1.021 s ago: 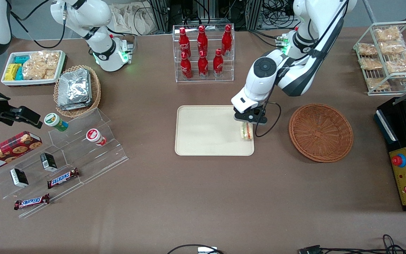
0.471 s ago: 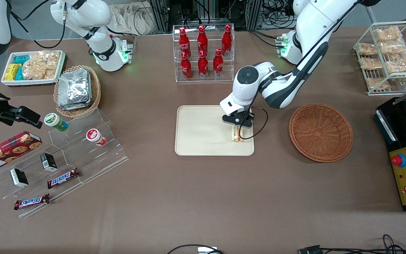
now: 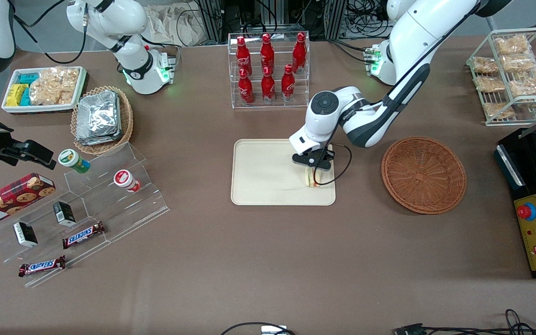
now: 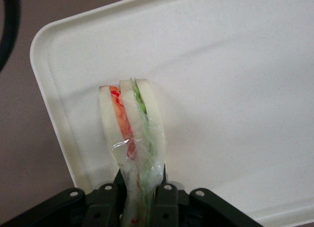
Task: Place sandwich from basket to tray
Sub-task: 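Lower the sandwich onto the tray with the left gripper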
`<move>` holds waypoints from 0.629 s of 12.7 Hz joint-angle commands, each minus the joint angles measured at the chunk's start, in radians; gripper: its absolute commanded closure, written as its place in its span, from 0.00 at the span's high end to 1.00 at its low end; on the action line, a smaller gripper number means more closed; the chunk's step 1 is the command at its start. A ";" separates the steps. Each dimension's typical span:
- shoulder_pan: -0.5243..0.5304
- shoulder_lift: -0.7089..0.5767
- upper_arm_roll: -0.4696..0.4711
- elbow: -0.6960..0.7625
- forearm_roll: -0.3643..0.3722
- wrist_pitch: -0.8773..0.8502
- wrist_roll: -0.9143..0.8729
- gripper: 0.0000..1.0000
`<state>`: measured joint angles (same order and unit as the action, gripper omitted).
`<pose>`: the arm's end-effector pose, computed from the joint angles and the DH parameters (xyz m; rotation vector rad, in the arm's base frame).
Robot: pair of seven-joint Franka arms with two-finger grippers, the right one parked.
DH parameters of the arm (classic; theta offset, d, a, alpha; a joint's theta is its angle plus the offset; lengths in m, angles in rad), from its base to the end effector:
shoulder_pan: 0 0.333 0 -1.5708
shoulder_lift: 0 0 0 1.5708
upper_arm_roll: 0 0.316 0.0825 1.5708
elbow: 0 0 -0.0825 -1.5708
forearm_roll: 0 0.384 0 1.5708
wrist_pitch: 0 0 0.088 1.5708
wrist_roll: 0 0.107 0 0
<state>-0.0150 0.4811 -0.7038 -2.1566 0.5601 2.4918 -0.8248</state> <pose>0.4214 -0.3747 0.2225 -3.1043 0.4497 -0.0623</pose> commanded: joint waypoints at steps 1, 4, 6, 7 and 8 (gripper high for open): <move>0.001 0.011 0.004 0.047 0.015 -0.013 -0.028 1.00; 0.045 0.002 0.004 0.124 0.004 -0.085 -0.056 1.00; 0.088 0.001 0.003 0.187 -0.041 -0.145 -0.083 1.00; 0.101 -0.002 0.003 0.231 -0.084 -0.190 -0.082 1.00; 0.115 -0.001 0.004 0.279 -0.109 -0.247 -0.080 1.00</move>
<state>0.0823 0.4802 -0.6929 -1.9603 0.4969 2.3380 -0.8870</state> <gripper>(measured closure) 0.000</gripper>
